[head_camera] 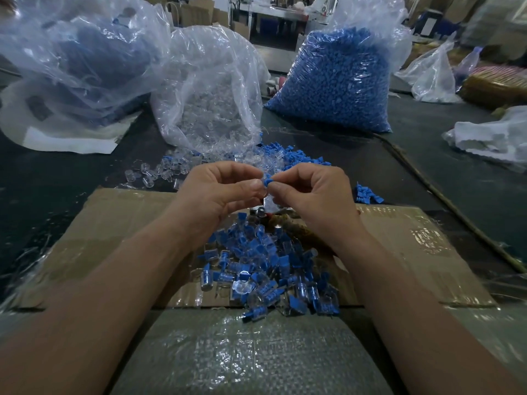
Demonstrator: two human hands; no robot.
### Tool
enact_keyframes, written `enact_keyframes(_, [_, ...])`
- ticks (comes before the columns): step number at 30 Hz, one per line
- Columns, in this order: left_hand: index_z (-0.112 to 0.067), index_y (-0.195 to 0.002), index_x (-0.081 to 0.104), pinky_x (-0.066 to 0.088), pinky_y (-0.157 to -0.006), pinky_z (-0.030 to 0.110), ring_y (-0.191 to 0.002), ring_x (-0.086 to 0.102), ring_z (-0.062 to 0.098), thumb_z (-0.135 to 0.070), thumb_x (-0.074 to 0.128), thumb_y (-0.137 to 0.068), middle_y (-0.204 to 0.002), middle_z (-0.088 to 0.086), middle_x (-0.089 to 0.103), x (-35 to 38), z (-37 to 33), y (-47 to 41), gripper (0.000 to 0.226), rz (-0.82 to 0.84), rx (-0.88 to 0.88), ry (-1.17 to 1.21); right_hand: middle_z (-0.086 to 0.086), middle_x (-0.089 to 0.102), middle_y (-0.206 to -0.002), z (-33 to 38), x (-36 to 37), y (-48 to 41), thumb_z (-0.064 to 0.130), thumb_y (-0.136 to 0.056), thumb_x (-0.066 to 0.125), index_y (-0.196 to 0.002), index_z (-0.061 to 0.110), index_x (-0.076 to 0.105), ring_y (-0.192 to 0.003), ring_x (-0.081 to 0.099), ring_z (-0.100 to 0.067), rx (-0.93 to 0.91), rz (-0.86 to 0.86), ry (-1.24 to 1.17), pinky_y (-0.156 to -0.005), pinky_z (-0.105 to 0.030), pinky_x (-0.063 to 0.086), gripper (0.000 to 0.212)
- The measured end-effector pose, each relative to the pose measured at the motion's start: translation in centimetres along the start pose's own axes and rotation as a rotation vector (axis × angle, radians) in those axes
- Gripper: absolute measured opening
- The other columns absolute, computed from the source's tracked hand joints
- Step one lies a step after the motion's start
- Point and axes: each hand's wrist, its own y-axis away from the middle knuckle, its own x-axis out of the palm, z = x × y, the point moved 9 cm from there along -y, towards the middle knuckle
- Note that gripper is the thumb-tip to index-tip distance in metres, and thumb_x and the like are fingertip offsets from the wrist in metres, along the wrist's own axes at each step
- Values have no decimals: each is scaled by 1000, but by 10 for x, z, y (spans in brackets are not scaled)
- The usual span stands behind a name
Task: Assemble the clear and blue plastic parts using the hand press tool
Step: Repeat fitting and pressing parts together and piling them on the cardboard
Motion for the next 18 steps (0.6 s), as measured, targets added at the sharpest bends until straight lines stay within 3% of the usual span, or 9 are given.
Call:
enact_keyframes(4, [-8, -80, 66, 52, -60, 17, -69, 68, 12, -11, 64, -63, -73, 5, 71, 1, 0, 0, 18, 10, 5, 2, 6, 67, -71, -1, 0, 0, 9, -80, 69, -74, 26, 65, -66, 65, -10, 11, 19, -14, -68, -26, 56, 18])
enact_keyframes(9, [-9, -77, 63, 53, -57, 19, -64, 66, 11, -14, 64, -63, -70, 5, 70, 1, 1, 0, 15, 8, 10, -3, 10, 64, -67, -1, -2, 0, 13, -75, 73, -73, 24, 64, -62, 61, 0, 4, 15, -26, -62, -15, 51, 15])
enact_keyframes(13, [-7, -78, 61, 52, -54, 19, -61, 66, 12, -17, 63, -67, -69, 5, 69, 4, 2, 0, 16, 27, -3, -7, 16, 64, -83, 4, -3, 0, 15, -75, 73, -87, 32, 63, -76, 62, 1, -56, -5, -10, -70, -14, 50, 23])
enact_keyframes(18, [-3, -82, 60, 52, -52, 18, -59, 66, 11, -17, 60, -69, -65, 4, 69, 6, 2, 0, 19, 40, -7, 1, 16, 66, -81, 8, 0, 1, 9, -73, 73, -90, 30, 65, -76, 65, -1, -120, 38, -33, -73, -16, 52, 28])
